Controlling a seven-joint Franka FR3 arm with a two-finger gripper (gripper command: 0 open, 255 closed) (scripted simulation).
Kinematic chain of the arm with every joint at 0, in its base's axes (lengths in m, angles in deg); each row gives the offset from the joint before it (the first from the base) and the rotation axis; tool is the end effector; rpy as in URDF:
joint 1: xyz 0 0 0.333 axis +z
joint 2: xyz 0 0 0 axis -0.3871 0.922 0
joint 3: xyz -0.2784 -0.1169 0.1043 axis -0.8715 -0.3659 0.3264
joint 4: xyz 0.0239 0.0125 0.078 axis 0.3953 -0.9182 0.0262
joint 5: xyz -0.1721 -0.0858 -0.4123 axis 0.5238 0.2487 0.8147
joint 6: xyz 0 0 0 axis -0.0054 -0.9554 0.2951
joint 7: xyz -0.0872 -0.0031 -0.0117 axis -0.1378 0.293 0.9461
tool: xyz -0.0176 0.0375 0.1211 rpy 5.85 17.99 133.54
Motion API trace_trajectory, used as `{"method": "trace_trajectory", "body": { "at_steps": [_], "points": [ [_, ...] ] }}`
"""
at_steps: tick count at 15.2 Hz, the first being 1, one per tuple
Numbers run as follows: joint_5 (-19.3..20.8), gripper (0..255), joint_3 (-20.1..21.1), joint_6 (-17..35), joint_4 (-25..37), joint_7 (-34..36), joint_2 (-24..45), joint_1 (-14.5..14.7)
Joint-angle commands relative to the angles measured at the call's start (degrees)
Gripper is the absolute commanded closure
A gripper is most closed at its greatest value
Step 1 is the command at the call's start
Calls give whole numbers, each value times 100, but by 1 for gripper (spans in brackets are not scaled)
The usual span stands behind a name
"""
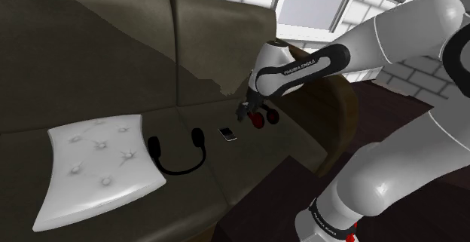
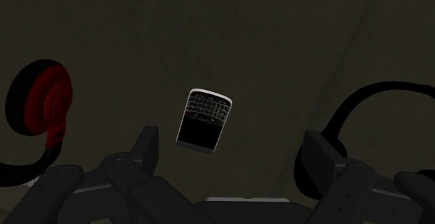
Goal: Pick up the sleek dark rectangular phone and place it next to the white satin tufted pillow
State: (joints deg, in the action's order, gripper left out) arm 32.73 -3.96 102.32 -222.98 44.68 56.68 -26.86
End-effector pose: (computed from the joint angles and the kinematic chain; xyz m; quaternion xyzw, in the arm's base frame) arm 0.4752 -0.0534 0.2877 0.9980 0.0063 0.0568 0.0273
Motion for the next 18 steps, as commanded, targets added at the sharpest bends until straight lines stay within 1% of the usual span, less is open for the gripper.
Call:
{"method": "trace_trajectory", "body": {
  "at_steps": [1, 4, 8, 13, 14, 18],
  "points": [
    [-51, 0, -48, 464, 102, 3, 517, -19],
    [-194, 0, -100, 1050, 309, -31, 1258, -29],
    [-513, 0, -105, 1717, 706, -175, 2256, -71],
    [-954, 0, 73, 2344, 1386, -404, 3483, -280],
    [-948, 0, 79, 2344, 1387, -399, 3483, -287],
    [-981, 0, 124, 2568, 1515, -427, 3835, -321]
  ]
}}
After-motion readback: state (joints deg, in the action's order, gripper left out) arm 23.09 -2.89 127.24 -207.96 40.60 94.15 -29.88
